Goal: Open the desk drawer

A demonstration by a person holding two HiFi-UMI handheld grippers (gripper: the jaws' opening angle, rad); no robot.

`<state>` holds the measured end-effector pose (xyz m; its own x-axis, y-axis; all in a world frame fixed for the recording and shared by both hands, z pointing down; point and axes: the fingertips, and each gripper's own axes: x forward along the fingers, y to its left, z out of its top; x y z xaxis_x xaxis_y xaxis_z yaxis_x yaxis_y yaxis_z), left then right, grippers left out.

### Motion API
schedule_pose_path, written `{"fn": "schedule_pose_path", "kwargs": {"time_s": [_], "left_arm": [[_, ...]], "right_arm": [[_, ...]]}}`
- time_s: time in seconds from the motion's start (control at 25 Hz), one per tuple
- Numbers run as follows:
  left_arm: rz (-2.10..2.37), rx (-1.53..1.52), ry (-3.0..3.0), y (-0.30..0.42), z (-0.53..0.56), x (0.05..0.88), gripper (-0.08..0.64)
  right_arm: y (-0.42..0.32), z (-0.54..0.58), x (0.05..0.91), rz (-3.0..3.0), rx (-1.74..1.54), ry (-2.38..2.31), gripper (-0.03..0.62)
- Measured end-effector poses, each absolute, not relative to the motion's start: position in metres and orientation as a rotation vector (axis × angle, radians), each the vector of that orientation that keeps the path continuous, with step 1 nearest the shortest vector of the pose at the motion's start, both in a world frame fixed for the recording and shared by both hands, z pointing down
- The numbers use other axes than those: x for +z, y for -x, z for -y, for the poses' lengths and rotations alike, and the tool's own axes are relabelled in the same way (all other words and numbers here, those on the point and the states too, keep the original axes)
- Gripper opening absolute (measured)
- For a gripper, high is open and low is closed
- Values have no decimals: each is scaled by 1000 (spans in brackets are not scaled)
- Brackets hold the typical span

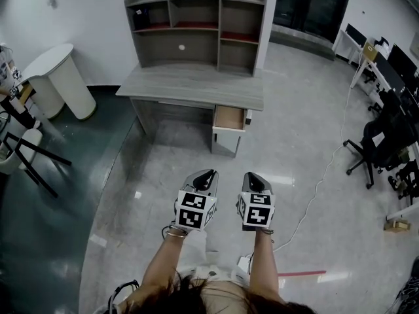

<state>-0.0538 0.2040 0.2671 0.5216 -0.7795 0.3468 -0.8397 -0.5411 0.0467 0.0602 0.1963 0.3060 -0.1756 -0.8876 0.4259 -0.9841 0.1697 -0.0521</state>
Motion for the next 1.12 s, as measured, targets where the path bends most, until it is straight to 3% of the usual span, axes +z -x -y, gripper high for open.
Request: {"fn": "schedule_pose_path", "kwargs": {"time_s": [1.12], "left_arm": [[1262, 436, -2583, 69, -68, 278, 34]], "right_arm": [[-35, -92, 305, 2062, 383, -1742, 21]]}}
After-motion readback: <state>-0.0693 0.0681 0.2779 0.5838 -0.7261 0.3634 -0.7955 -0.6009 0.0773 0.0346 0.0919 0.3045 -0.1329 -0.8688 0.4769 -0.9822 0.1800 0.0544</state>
